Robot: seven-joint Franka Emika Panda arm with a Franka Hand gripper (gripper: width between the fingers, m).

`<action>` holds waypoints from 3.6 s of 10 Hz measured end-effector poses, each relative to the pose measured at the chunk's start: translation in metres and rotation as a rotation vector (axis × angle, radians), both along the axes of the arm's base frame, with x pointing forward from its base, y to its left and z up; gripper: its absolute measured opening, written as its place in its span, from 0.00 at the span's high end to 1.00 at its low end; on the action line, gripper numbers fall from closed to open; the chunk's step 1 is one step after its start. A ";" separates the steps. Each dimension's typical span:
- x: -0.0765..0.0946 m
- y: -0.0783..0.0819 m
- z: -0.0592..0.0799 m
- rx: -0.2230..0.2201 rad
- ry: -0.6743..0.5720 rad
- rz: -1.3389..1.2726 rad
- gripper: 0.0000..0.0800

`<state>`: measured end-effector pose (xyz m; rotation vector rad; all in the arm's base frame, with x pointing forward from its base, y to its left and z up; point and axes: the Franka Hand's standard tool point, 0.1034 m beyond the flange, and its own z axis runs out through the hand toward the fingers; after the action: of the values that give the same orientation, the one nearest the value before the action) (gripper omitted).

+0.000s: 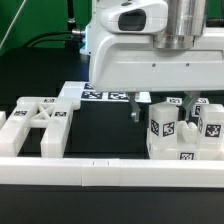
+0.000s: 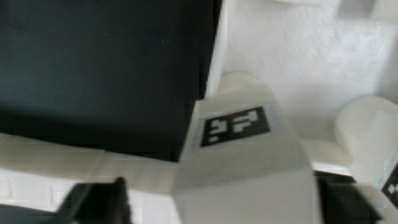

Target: Assemble chair

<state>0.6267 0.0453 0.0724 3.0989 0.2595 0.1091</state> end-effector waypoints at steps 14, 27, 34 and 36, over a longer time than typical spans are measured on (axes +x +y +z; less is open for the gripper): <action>0.003 0.002 -0.002 0.086 0.028 -1.328 0.64; 0.002 0.008 -0.001 0.025 0.041 -0.267 0.19; 0.003 0.005 0.000 -0.006 0.046 0.133 0.32; 0.003 0.004 -0.001 -0.004 0.046 0.103 0.55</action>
Offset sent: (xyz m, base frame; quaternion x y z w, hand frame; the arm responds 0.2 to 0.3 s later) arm 0.0048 0.0077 -0.0024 0.0125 -0.0008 0.2388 0.9710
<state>0.6301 0.0494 0.0718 3.0861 0.4208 0.0400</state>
